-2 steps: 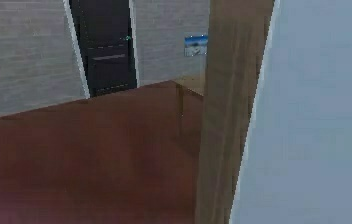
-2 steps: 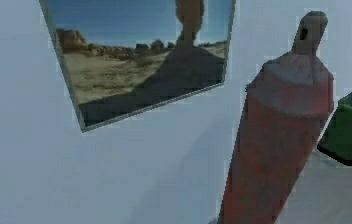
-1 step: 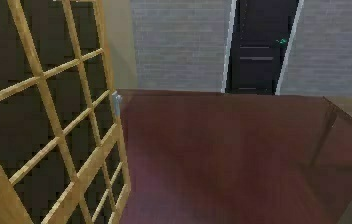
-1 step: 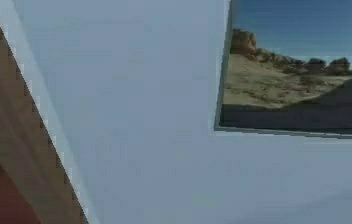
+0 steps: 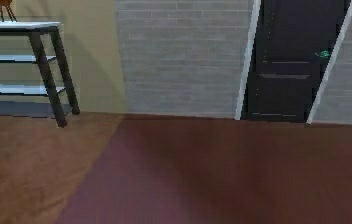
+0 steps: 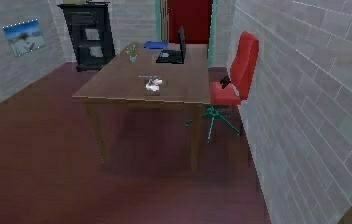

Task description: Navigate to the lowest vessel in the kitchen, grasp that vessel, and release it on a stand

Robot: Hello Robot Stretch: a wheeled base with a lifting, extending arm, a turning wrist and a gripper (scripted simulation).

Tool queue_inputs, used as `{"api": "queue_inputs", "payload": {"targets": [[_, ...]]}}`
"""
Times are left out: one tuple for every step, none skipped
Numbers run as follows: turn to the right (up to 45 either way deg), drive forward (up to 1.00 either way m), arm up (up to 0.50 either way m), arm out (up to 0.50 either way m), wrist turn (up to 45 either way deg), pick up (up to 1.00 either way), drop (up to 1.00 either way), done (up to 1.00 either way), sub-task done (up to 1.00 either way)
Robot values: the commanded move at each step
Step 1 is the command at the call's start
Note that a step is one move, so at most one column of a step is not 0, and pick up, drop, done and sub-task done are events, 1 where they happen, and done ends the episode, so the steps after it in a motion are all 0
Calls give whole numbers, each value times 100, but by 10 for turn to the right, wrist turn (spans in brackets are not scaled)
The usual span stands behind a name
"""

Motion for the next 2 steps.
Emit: {"api": "queue_inputs", "payload": {"targets": [[0, 40, 0, 0, 0, 0, 0, 0, 0], [-450, 0, 0, 0, 0, 0, 0, 0, 0]]}}
